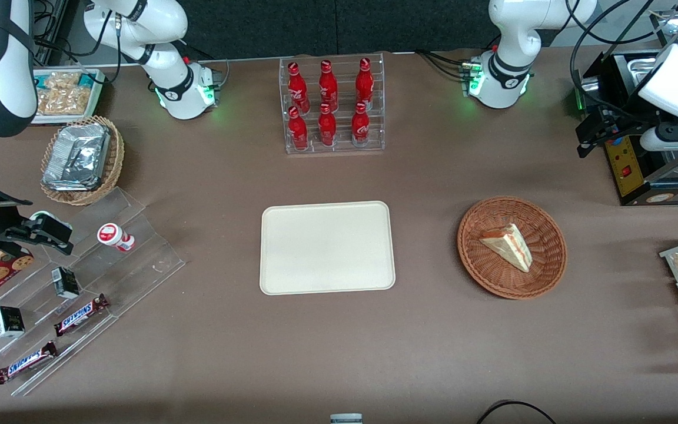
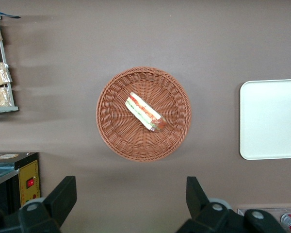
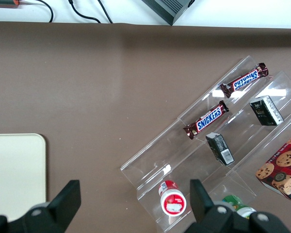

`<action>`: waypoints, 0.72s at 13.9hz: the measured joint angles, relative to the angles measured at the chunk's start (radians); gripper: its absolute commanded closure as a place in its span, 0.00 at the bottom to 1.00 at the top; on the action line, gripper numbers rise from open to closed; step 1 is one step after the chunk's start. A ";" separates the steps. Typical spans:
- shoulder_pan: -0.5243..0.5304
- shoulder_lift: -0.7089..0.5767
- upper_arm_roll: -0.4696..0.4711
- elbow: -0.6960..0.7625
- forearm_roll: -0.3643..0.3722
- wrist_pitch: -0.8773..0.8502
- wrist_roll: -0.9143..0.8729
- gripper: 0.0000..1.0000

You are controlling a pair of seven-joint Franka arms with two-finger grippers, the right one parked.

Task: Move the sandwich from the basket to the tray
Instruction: 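Move the left gripper over the wicker basket holding the sandwich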

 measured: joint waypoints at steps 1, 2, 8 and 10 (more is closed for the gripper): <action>0.000 0.000 0.000 0.000 0.000 0.000 0.000 0.00; 0.000 0.000 0.000 0.000 0.000 -0.001 0.000 0.00; 0.000 0.084 0.003 -0.006 0.000 -0.012 -0.216 0.00; -0.001 0.153 0.002 -0.007 -0.001 -0.008 -0.400 0.00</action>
